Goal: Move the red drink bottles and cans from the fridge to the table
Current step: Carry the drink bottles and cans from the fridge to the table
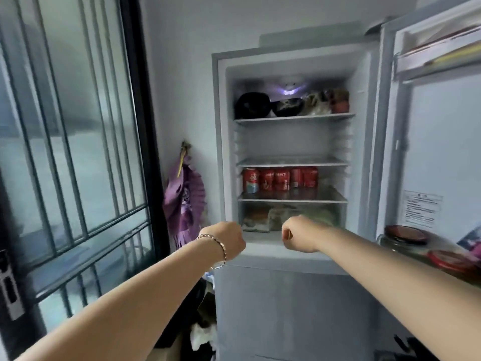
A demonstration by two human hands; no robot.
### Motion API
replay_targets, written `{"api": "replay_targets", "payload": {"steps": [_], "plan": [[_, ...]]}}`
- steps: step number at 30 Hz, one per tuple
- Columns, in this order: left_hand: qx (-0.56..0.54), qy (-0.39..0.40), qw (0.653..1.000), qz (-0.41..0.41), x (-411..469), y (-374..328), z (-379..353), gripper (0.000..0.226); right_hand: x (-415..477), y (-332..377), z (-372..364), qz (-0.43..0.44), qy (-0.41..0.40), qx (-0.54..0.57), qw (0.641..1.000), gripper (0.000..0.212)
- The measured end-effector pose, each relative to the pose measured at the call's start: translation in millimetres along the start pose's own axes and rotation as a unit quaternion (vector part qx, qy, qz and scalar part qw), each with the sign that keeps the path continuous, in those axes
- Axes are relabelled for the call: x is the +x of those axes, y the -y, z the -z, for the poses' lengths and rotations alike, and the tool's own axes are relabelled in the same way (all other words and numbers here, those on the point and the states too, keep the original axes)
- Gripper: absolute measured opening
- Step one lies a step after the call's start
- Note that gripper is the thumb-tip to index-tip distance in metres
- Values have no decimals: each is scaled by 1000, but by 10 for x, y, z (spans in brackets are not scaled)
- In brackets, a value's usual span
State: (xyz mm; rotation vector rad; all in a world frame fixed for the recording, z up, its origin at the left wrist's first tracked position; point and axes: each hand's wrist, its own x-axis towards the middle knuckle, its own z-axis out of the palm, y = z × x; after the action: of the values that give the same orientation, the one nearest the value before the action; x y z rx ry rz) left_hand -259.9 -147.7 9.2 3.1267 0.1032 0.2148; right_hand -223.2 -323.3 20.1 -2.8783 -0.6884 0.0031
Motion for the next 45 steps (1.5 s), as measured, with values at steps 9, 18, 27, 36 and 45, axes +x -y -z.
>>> {"api": "replay_targets", "payload": {"steps": [9, 18, 27, 36, 45], "plan": [[-33, -11, 998, -45, 1965, -452, -439, 28, 1673, -1251, -100, -70, -89, 36, 993, 21], [-176, -64, 982, 12, 3655, -523, -581, 19, 3732, -2169, 6, -108, -148, 254, 950, 44], [-239, -62, 969, 6, 4186, -408, -809, 16, 4962, -2346, -216, -145, -201, 419, 874, 59], [-288, -132, 947, -48, 4173, -300, -781, 13, 4536, -2099, -344, -139, -284, 429, 846, 85], [-189, -242, 944, -124, 4203, -680, -352, 41, 3854, -1777, -625, -63, -323, 428, 842, 85]]}}
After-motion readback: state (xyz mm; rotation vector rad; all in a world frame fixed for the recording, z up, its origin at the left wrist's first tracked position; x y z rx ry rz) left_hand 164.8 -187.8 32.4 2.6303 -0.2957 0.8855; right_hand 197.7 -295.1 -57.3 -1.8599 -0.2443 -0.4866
